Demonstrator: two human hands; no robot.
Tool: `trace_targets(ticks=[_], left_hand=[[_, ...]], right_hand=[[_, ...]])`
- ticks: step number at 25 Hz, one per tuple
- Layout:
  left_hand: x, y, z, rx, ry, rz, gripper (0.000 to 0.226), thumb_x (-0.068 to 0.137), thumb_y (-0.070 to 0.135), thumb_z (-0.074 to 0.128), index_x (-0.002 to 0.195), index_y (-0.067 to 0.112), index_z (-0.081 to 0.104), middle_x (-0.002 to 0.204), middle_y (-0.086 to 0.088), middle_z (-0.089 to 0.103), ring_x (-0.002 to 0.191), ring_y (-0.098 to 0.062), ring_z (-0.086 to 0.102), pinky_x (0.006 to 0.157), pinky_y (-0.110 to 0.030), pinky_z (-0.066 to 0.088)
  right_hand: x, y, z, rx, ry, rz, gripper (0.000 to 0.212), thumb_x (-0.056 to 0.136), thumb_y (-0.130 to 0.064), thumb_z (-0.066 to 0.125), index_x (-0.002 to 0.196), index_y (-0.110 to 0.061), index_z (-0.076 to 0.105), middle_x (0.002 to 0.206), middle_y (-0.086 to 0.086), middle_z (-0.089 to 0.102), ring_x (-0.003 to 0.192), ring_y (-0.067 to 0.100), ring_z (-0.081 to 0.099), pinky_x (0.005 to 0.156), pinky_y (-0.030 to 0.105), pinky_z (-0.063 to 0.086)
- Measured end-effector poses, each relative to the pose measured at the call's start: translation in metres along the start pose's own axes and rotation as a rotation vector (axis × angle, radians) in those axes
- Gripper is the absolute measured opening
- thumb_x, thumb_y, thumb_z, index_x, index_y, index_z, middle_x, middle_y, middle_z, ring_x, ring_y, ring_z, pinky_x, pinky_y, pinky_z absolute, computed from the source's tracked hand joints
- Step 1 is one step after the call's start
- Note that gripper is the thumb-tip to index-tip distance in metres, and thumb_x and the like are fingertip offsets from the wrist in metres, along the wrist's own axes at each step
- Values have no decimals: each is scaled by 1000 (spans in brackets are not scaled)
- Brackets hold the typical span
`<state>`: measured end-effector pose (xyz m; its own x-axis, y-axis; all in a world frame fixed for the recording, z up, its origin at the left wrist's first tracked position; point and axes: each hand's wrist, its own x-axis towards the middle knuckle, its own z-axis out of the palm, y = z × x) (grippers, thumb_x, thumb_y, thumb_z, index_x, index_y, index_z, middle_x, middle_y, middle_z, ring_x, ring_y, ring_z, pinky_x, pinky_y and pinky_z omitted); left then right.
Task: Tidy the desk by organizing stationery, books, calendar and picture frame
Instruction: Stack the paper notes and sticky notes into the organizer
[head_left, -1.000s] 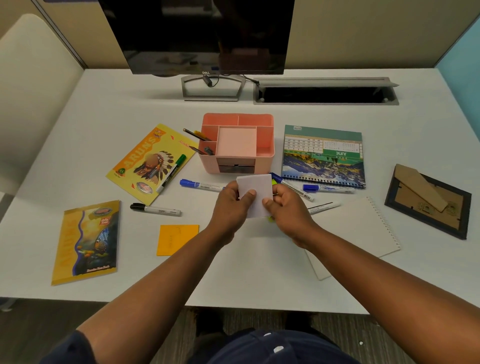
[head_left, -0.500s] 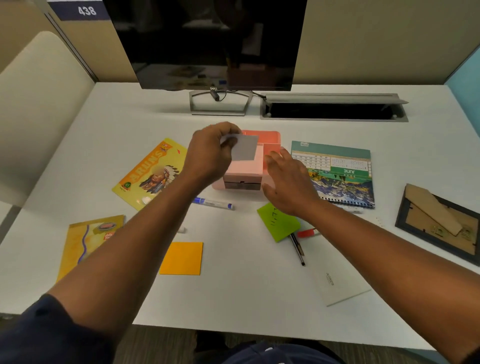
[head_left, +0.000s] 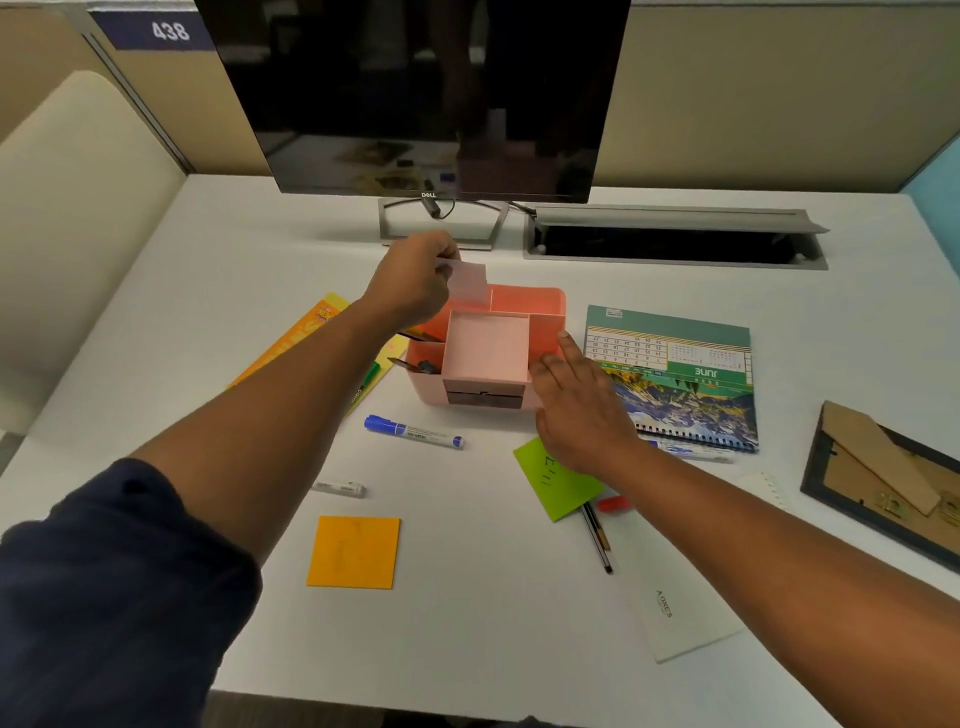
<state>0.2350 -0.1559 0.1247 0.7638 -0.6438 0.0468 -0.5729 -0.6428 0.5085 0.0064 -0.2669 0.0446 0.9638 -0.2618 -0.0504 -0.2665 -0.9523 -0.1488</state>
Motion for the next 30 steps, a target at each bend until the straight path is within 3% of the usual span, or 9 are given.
trace_targets(ticks=[3, 8, 12, 16, 19, 24, 27, 30], left_hand=[[6, -5, 9, 164, -140, 27, 22, 89, -1, 55, 100, 16, 63, 103, -5, 65, 91, -24, 56, 71, -34, 44], [7, -1, 17, 396, -329, 15, 28, 93, 5, 53, 112, 25, 57, 112, -1, 62, 97, -21, 50, 89, -42, 34], [8, 1, 17, 522, -429, 58, 33, 98, 11, 47, 125, 27, 57, 118, 1, 62, 113, -25, 55, 99, -48, 30], [5, 1, 18, 590, -469, 86, 37, 100, 16, 48, 135, 25, 55, 126, -1, 63, 117, -26, 56, 102, -46, 31], [-3, 8, 15, 592, -408, 99, 44, 97, 12, 50, 140, 22, 52, 132, -3, 63, 121, -27, 56, 107, -44, 31], [-46, 21, 28, 401, -103, 289, 51, 88, 3, 53, 135, 22, 58, 134, -1, 64, 124, -25, 56, 109, -48, 30], [-80, 28, 42, 275, 35, 396, 38, 90, 5, 54, 122, 21, 64, 125, 0, 65, 116, -27, 56, 95, -45, 38], [-110, 27, 62, 133, 80, 429, 27, 89, 9, 57, 112, 17, 68, 112, -3, 67, 99, -29, 59, 80, -42, 46]], right_hand=[[0, 1, 0, 18, 1, -7, 54, 92, -21, 47, 145, -13, 38, 154, 7, 36, 154, 28, 0, 120, 48, 19], [0, 1, 0, 42, 11, -6, 52, 91, -18, 49, 142, -13, 40, 152, 7, 38, 154, 28, 1, 119, 49, 21], [0, 1, 0, 36, 0, -2, 54, 91, -17, 48, 144, -14, 38, 154, 7, 35, 154, 28, -2, 119, 49, 19], [1, 1, 0, 29, -6, -3, 54, 90, -16, 49, 144, -14, 38, 154, 7, 34, 154, 28, -2, 120, 49, 19], [0, 1, 0, 20, -11, 2, 56, 90, -15, 49, 144, -14, 37, 155, 7, 32, 154, 28, -4, 120, 48, 18], [1, 2, -3, 38, -58, -5, 64, 91, -12, 46, 152, -13, 26, 163, 8, 18, 153, 28, -10, 121, 50, 9], [-5, 3, -6, 59, -14, -8, 72, 93, -12, 46, 158, -16, 15, 168, 5, -3, 153, 24, -13, 123, 50, 5], [-24, 11, -7, 279, 113, 110, 72, 91, -8, 51, 157, -17, 23, 167, 5, 10, 154, 24, 4, 121, 44, 11]])
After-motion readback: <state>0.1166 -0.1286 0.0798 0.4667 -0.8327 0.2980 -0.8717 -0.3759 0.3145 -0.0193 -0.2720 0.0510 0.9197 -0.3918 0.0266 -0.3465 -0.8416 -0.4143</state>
